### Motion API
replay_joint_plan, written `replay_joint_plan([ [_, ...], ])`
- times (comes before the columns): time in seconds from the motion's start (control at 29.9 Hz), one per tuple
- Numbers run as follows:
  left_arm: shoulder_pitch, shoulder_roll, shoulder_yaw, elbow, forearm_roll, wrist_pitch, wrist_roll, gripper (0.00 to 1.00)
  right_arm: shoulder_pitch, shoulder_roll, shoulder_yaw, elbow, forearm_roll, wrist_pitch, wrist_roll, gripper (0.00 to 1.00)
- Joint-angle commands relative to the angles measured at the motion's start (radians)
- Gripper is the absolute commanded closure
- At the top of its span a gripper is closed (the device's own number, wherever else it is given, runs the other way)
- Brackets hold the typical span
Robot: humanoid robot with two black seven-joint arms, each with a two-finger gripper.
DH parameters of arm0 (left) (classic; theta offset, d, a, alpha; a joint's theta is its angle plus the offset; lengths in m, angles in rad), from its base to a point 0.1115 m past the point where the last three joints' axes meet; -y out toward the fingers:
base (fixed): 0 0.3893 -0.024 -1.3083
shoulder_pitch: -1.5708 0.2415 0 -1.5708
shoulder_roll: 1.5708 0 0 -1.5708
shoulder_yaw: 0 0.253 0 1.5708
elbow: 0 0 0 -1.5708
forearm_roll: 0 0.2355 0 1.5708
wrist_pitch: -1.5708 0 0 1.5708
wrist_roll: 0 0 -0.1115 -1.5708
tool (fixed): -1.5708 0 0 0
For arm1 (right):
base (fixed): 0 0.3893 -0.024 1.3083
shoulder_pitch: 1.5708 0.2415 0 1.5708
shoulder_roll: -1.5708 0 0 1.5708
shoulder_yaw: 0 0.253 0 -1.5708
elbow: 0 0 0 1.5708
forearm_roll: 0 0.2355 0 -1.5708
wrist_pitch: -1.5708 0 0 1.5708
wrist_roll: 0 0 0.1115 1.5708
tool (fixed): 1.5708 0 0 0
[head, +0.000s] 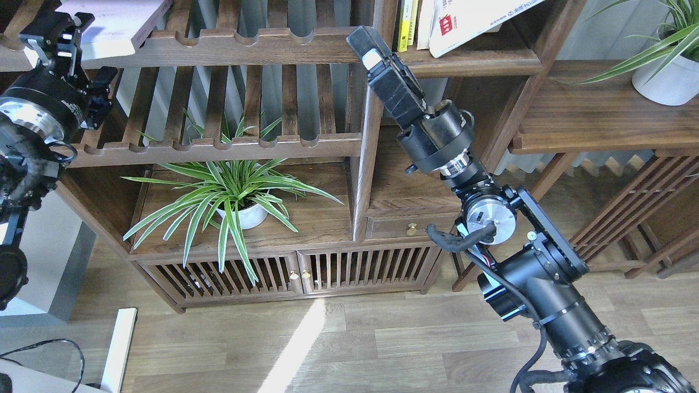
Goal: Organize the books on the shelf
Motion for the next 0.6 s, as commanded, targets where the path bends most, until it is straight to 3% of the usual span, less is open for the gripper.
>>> replay_joint_plan([
  [0.0,-0.022,-0.001,0.0,0.01,0.0,0.026,-0.001,0.13,-0.002,0.0,0.0,0.0,0.0,0.0,0.0,0.08],
  [0.57,-0.066,-0.001,-0.002,0.056,0.0,0.066,-0.017,0.13,-0.015,0.0,-0.002,0.0,0.0,0.0,0.0,0.08],
])
